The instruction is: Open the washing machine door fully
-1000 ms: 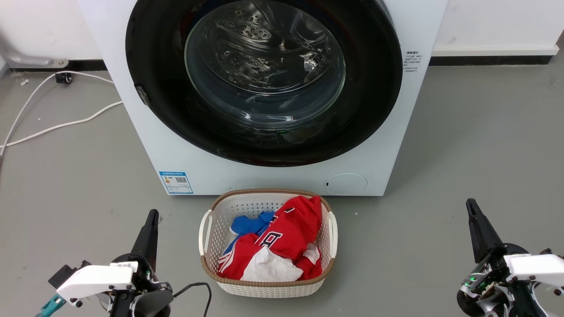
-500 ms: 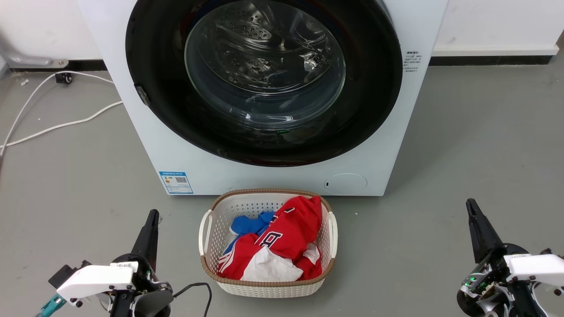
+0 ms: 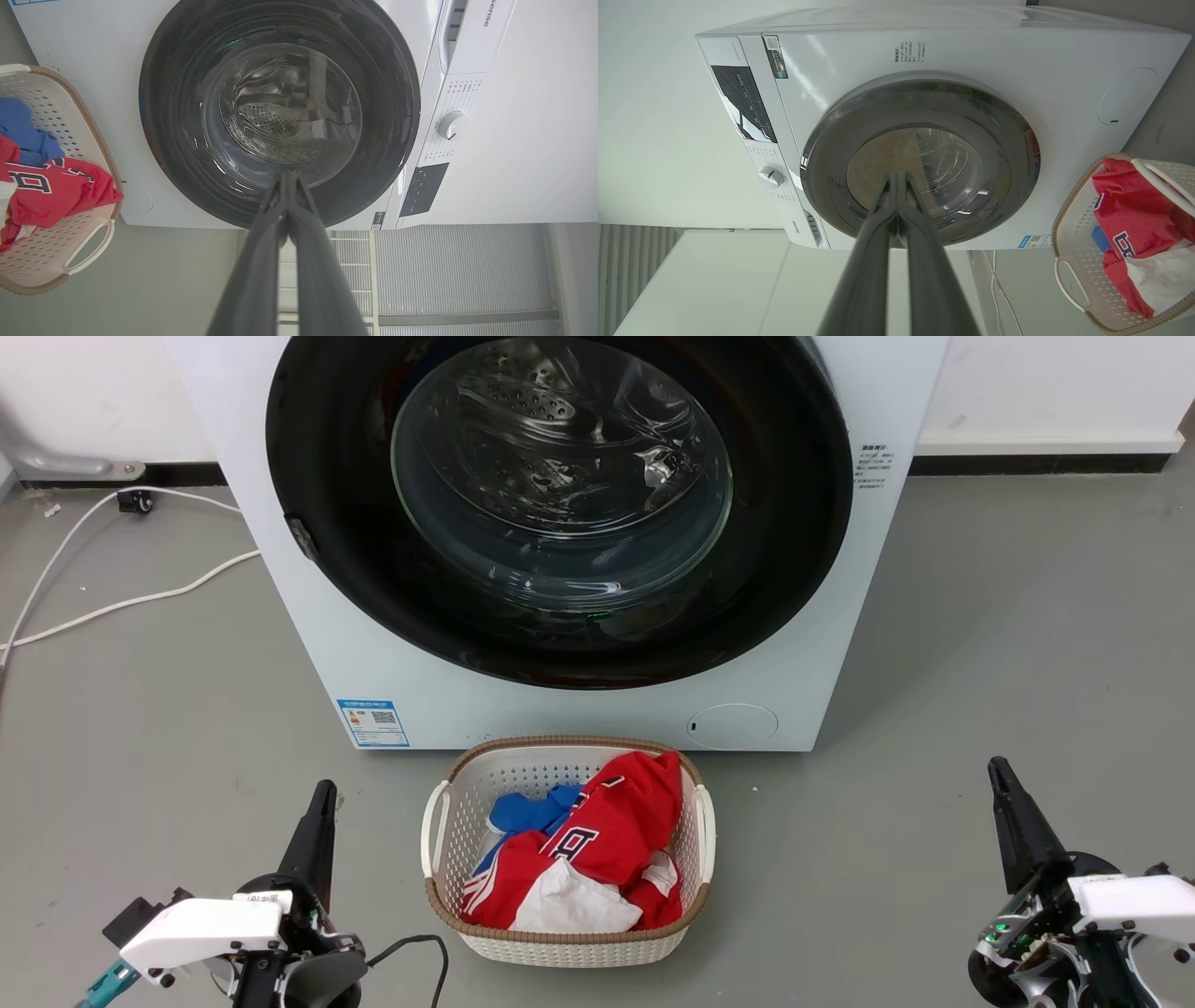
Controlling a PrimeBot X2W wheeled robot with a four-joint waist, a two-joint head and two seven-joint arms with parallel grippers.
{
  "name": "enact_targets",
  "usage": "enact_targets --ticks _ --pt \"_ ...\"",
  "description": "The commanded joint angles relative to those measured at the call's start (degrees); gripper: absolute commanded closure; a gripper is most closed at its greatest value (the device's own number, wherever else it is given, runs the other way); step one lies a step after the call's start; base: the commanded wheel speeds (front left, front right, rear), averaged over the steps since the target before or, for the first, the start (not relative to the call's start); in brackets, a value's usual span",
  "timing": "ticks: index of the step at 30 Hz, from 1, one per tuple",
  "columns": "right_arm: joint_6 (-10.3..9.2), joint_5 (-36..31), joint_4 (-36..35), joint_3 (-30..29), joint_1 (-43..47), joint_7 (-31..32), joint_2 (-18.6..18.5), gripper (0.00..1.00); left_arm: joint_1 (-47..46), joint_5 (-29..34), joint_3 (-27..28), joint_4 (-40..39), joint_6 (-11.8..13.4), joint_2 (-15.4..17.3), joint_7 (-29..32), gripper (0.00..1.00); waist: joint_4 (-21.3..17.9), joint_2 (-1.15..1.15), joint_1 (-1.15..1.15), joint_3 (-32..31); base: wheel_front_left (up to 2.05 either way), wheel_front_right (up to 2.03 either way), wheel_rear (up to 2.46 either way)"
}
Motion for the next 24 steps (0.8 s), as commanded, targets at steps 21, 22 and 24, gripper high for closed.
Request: enact_targets --ticks 21,22,24 --pt "0.00 -1.2 -1.9 1.0 1.3 -2.0 0.2 0.00 0.3 0.9 -2.3 -1.2 0.0 -0.2 -2.0 0.00 0.0 0.00 0.00 0.0 0.00 0.00 0.00" --pt "0.00 -1.6 -2.2 1.1 1.5 -2.3 0.2 0.00 0.3 1.1 -2.6 -1.5 0.0 -0.2 -2.3 0.00 0.0 0.00 0.00 0.0 0.00 0.00 0.00" --pt "0.00 -2.7 -2.6 1.4 1.7 -2.8 0.2 0.00 0.3 1.8 -3.2 -2.1 0.0 -0.1 -2.9 0.00 0.0 0.00 0.00 0.0 0.00 0.00 0.00"
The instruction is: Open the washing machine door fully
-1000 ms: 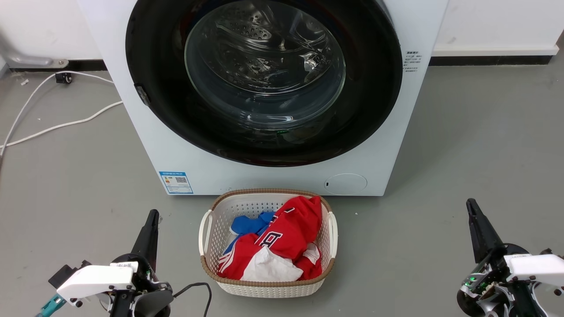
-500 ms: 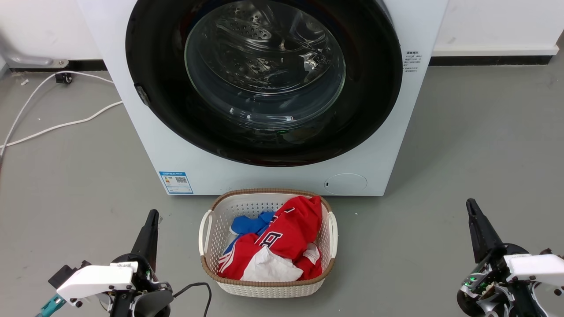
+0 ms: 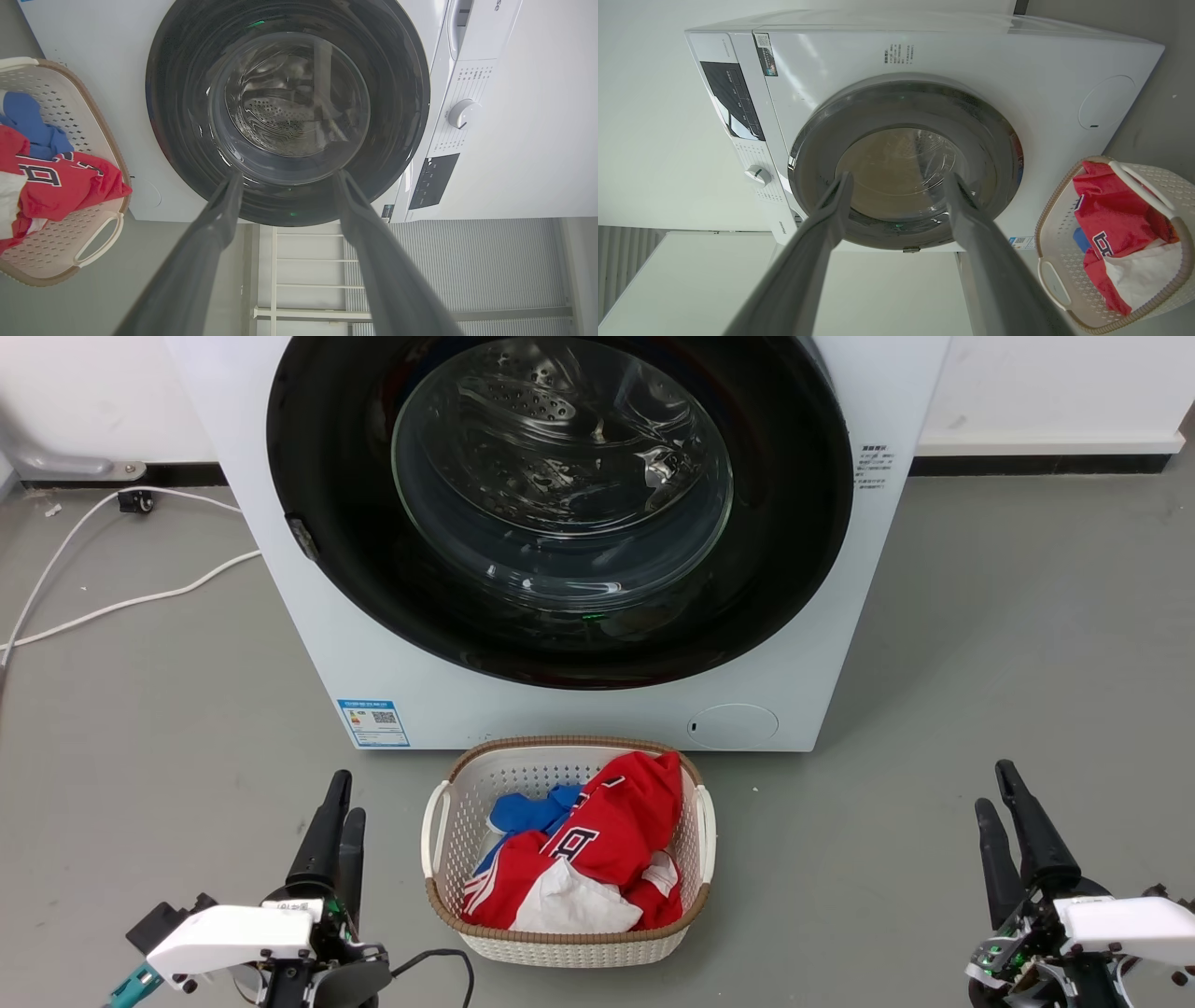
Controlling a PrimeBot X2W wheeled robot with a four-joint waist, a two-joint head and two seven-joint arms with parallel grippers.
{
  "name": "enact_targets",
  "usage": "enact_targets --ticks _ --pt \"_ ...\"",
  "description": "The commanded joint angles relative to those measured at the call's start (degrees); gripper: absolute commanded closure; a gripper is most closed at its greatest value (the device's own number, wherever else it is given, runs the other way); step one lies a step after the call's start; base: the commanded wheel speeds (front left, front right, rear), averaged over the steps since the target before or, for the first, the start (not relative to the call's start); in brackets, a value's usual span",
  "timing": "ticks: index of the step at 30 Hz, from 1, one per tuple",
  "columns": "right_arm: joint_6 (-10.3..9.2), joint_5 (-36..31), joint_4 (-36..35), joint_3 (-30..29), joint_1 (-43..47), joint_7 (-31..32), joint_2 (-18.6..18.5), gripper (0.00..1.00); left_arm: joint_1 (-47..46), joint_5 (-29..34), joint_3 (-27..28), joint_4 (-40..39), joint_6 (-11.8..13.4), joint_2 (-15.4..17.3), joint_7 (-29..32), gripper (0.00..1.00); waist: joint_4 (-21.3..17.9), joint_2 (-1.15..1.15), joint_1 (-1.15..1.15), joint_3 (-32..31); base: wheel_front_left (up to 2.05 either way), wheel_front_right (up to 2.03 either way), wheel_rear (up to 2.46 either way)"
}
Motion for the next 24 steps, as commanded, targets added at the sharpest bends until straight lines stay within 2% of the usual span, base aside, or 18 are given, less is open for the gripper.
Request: enact_targets --ticks 1,11,24 --pt "0.02 -1.2 -1.6 0.3 -0.6 -0.6 -0.1 0.00 -1.0 0.8 -0.6 -1.6 -0.1 0.4 -0.6 0.00 0.0 0.00 0.00 0.0 0.00 0.00 0.00" --pt "0.03 -11.7 -4.3 1.2 0.3 -3.1 -0.4 0.00 -0.9 9.5 -1.1 -4.7 -0.1 0.3 -3.2 0.00 0.1 0.00 0.00 0.0 0.00 0.00 0.00" --pt "0.05 -32.8 -7.4 2.2 1.4 -5.4 -1.1 0.00 -0.6 29.6 -3.1 -6.7 -0.1 0.6 -6.0 0.00 0.5 0.00 0.00 -0.2 0.00 0.00 0.00"
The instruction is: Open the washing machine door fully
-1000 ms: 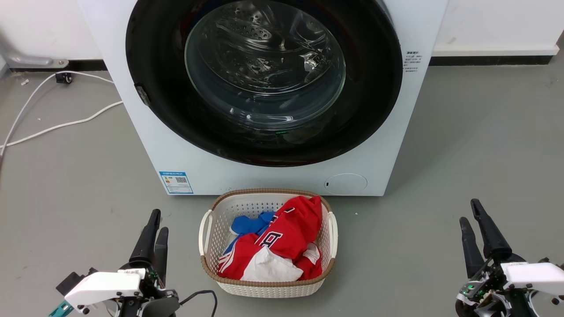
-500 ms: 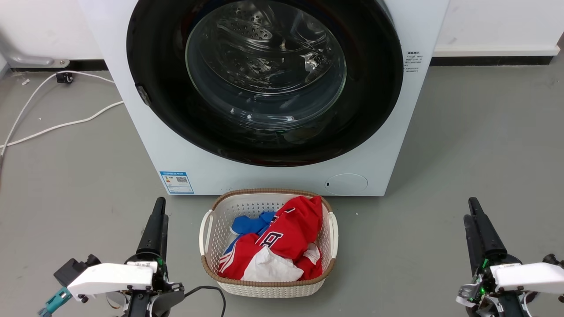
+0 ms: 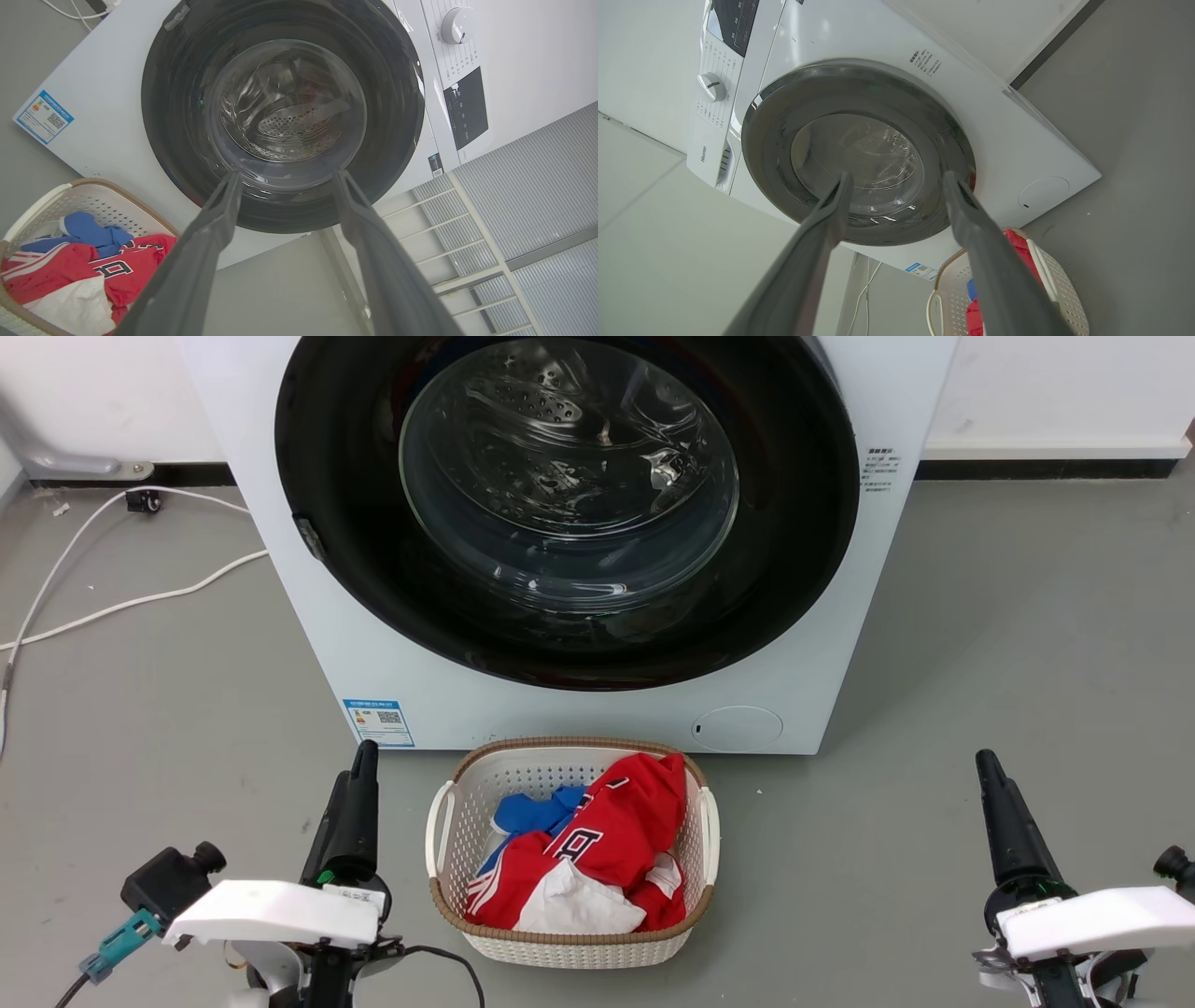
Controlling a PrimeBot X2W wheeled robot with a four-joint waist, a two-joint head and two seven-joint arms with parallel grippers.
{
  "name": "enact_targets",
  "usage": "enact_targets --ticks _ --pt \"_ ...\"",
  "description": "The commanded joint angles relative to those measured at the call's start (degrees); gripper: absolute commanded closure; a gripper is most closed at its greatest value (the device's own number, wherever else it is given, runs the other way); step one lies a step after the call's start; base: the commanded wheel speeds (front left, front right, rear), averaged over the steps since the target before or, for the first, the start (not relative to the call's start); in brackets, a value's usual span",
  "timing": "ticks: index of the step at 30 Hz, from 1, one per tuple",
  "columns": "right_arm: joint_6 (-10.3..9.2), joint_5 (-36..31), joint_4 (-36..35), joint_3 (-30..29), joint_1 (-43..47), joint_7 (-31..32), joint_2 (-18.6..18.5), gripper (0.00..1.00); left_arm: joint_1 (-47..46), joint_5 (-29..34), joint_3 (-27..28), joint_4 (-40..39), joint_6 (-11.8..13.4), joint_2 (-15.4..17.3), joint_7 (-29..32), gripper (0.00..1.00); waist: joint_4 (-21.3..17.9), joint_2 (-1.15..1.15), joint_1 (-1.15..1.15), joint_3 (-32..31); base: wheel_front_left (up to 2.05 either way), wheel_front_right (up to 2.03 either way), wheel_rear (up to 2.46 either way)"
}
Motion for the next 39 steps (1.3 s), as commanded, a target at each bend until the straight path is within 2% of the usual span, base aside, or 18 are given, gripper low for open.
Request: enact_targets --ticks 1,9,19,39 --pt "0.05 -3.4 -1.4 0.1 -0.4 -0.4 -0.4 0.00 -0.6 3.5 -0.3 -1.2 -0.1 0.5 -0.6 0.00 0.0 0.00 -0.01 0.0 0.00 0.00 0.00" --pt "0.06 -14.4 -2.7 -0.4 0.4 -0.1 0.0 0.00 -0.2 15.0 -1.6 -1.9 0.0 1.5 -2.2 0.00 0.2 0.00 -0.01 -0.1 0.00 0.00 0.00" --pt "0.08 -23.9 -4.4 -1.2 1.4 0.4 0.6 0.00 0.0 25.7 -4.1 -2.2 1.0 3.0 -4.0 0.00 0.4 0.00 -0.01 -0.3 0.00 0.00 0.00" --pt "0.10 -38.5 -6.4 -1.5 2.9 0.2 0.9 0.00 -0.8 39.3 -8.3 -1.5 3.5 5.6 -6.9 0.00 0.5 0.00 -0.01 -0.3 0.00 0.00 0.00"
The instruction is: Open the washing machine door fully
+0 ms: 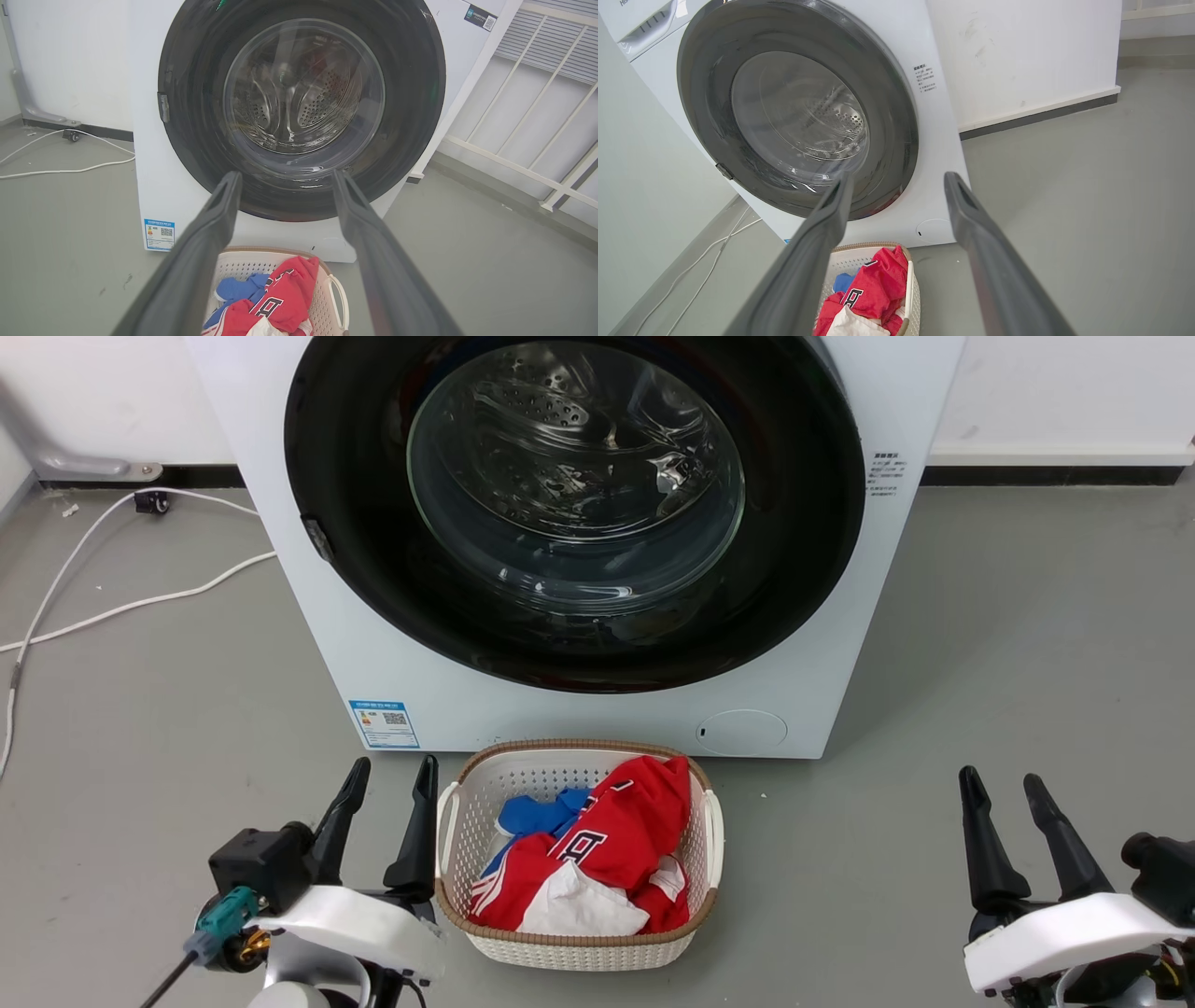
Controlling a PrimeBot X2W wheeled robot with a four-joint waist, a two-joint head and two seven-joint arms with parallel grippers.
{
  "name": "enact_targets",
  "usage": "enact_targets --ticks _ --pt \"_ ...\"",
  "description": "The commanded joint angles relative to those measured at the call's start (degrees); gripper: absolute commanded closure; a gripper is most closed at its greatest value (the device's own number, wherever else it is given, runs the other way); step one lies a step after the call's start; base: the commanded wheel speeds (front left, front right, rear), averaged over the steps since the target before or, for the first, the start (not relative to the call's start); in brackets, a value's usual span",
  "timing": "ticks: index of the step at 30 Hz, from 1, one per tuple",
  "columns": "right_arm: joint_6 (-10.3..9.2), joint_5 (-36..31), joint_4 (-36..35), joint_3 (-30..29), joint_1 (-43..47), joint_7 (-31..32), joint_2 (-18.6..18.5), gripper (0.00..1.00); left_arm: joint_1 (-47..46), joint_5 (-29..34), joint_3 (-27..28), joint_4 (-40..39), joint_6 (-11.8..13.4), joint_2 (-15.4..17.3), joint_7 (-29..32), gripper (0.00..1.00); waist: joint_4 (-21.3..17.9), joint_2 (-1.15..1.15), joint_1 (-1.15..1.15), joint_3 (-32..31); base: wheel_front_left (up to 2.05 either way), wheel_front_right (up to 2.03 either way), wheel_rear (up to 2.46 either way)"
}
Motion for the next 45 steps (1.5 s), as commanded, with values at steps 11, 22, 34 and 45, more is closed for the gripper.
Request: enact_targets --ticks 11,22,34,45 --pt "0.11 -7.0 -1.6 0.2 0.6 -0.1 0.1 0.00 -1.1 6.1 -1.7 0.4 1.5 0.9 -1.9 0.00 0.3 0.00 0.00 0.1 0.00 0.00 0.00" --pt "0.12 -11.2 -1.4 0.3 1.2 -0.5 0.2 0.00 -1.2 10.0 -2.2 1.5 1.7 1.2 -3.2 0.00 0.4 0.00 0.00 -0.1 0.00 0.00 0.00" --pt "0.13 -14.0 -1.3 -0.5 2.0 -1.6 0.3 0.00 -1.0 12.4 -1.7 3.5 0.6 0.5 -4.6 0.00 0.5 0.00 0.00 -0.3 0.00 0.00 0.00" --pt "0.14 -17.5 -0.7 -0.5 2.2 -2.4 0.3 0.00 -0.9 15.7 -1.5 5.2 0.7 0.0 -5.8 0.00 0.4 0.00 0.00 -0.5 0.00 0.00 0.00"
